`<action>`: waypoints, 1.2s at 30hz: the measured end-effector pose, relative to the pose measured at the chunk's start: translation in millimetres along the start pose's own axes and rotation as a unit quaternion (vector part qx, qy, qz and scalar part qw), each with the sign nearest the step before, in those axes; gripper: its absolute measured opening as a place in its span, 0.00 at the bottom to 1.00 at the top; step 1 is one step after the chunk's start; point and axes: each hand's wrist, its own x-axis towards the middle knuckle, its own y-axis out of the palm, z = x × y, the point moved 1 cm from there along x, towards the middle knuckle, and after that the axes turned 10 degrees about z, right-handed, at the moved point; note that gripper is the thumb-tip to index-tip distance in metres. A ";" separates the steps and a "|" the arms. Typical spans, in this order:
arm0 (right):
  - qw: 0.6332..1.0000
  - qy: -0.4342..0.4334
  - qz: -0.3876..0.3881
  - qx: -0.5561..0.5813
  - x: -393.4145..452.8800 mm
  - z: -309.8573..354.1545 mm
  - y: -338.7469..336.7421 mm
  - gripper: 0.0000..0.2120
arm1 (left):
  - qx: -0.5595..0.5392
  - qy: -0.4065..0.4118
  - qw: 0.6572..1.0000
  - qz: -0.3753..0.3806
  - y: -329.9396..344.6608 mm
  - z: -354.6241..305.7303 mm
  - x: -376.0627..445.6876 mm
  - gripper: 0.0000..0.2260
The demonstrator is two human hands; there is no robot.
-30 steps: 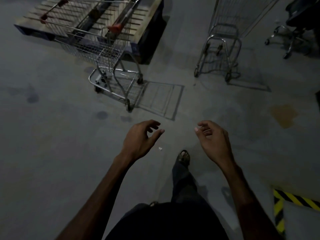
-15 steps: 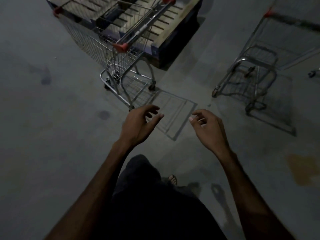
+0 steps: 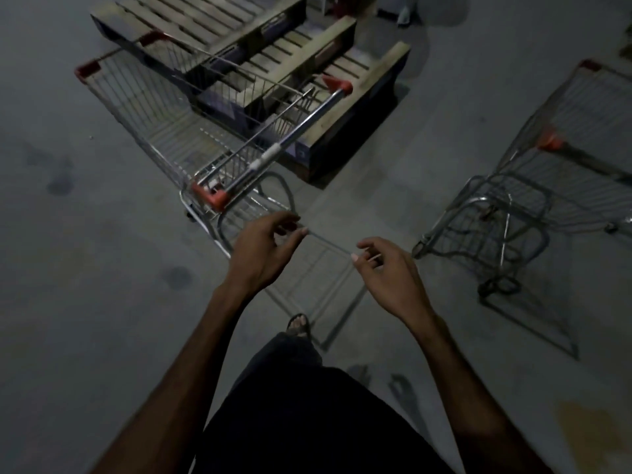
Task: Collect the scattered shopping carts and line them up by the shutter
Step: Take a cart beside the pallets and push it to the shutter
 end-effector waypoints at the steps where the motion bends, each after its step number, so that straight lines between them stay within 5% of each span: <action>1: 1.000 -0.001 0.002 -0.001 19.4 2.2 -6.0 0.08 | 0.001 -0.002 1.000 -0.007 -2.3 1.6 17.9 0.19; 9: 0.998 -0.052 0.040 -0.018 172.1 22.4 -32.9 0.09 | 0.092 -0.064 0.981 -0.157 -15.1 29.5 106.5 0.09; 15: 0.977 -0.159 0.110 -0.094 278.6 34.3 -40.3 0.18 | 0.142 -0.146 0.966 -0.158 -18.5 49.0 134.3 0.11; 22: 0.873 -0.353 0.173 -0.289 400.1 47.6 -45.6 0.26 | 0.216 -0.331 0.914 -0.089 -12.6 55.5 163.0 0.32; 28: 0.746 -0.411 0.344 -0.395 457.9 61.0 -32.7 0.30 | 0.275 -0.397 0.869 -0.108 -8.7 34.5 174.8 0.31; 32: 0.727 -0.454 0.295 -0.422 471.7 56.0 -20.2 0.41 | 0.297 -0.479 0.823 -0.074 -9.7 35.6 176.9 0.40; 36: 0.737 -0.480 0.252 -0.403 471.3 53.5 -18.3 0.42 | 0.288 -0.486 0.822 -0.067 -11.6 34.7 179.0 0.42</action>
